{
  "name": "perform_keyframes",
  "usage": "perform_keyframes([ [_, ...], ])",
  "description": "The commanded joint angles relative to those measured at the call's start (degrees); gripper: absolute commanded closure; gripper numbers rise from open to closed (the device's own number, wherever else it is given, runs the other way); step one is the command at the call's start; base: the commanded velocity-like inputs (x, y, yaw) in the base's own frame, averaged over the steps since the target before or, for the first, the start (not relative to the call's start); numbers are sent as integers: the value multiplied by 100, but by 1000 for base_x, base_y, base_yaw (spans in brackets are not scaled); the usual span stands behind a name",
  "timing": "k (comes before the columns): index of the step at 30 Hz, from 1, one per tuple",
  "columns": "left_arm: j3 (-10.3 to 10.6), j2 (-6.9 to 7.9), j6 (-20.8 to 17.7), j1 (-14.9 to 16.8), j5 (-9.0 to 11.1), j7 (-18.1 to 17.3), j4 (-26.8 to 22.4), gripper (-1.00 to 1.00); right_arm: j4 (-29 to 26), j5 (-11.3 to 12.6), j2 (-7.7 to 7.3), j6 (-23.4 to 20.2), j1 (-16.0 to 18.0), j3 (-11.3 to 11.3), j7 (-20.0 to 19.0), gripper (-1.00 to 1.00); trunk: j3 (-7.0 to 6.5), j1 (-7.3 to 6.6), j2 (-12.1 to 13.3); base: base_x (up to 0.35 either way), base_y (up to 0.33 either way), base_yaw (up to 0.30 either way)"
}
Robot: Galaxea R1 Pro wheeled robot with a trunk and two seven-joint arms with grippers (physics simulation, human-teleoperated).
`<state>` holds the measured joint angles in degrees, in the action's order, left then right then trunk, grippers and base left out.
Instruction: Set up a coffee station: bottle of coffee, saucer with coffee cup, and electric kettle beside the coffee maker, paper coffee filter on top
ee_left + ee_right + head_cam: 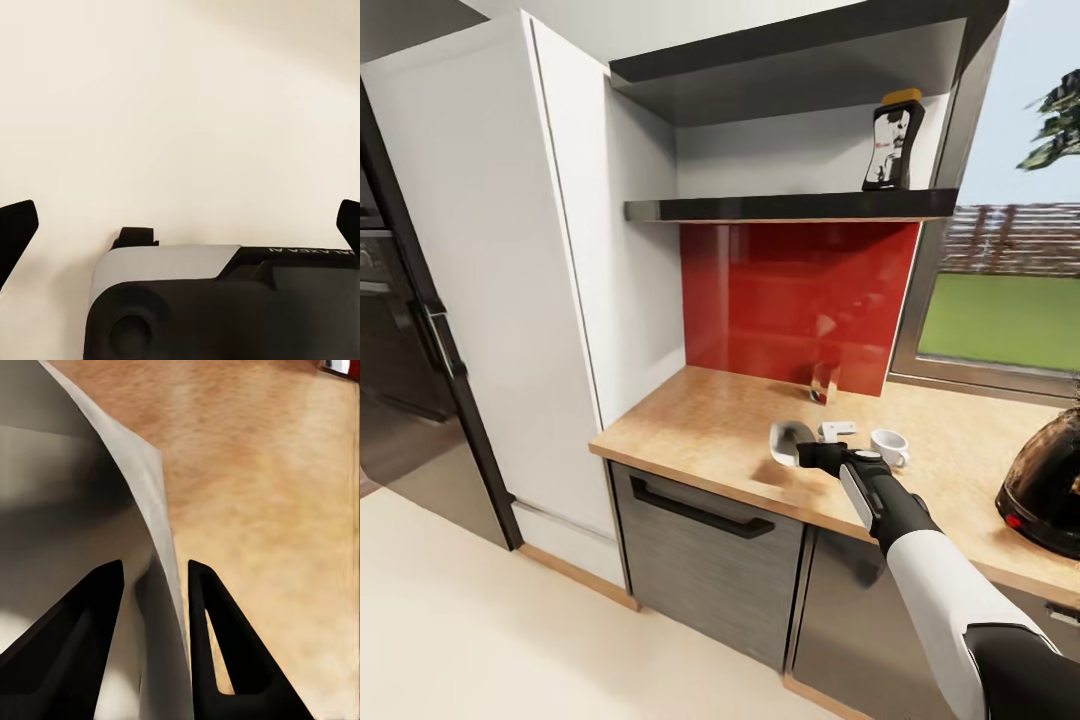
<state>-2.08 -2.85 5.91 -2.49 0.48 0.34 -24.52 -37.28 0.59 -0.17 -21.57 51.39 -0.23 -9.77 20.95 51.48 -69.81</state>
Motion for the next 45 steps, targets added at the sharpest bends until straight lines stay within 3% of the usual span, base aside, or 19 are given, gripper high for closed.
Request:
perform_keyframes([
  [1, -20, -5, 7, -3, 5, 1, -8, -100, -9, 8, -1, -31, 3, -3, -17, 100, 6, 0, -4, 0, 0, -153],
  [18, -20, -4, 7, -3, 5, 4, -9, -100, -176, 10, -3, -36, 3, -10, -18, 100, 6, 0, -4, 0, 0, -104],
  [26, -22, -4, 7, -3, 5, 2, -4, -100, -256, 3, -17, -57, 3, -12, -495, 100, 6, 0, -4, -61, 0, -3],
  [40, -20, -5, 7, -2, 5, 2, -1, -100, -328, 3, -40, -64, 3, -6, -608, 100, 6, 0, -4, -72, 0, 0],
  [45, -20, 2, 7, -4, 5, 2, -1, -100, -475, -4, -85, -74, 3, -11, -1034, 100, 6, 0, -4, -1, 0, 0],
])
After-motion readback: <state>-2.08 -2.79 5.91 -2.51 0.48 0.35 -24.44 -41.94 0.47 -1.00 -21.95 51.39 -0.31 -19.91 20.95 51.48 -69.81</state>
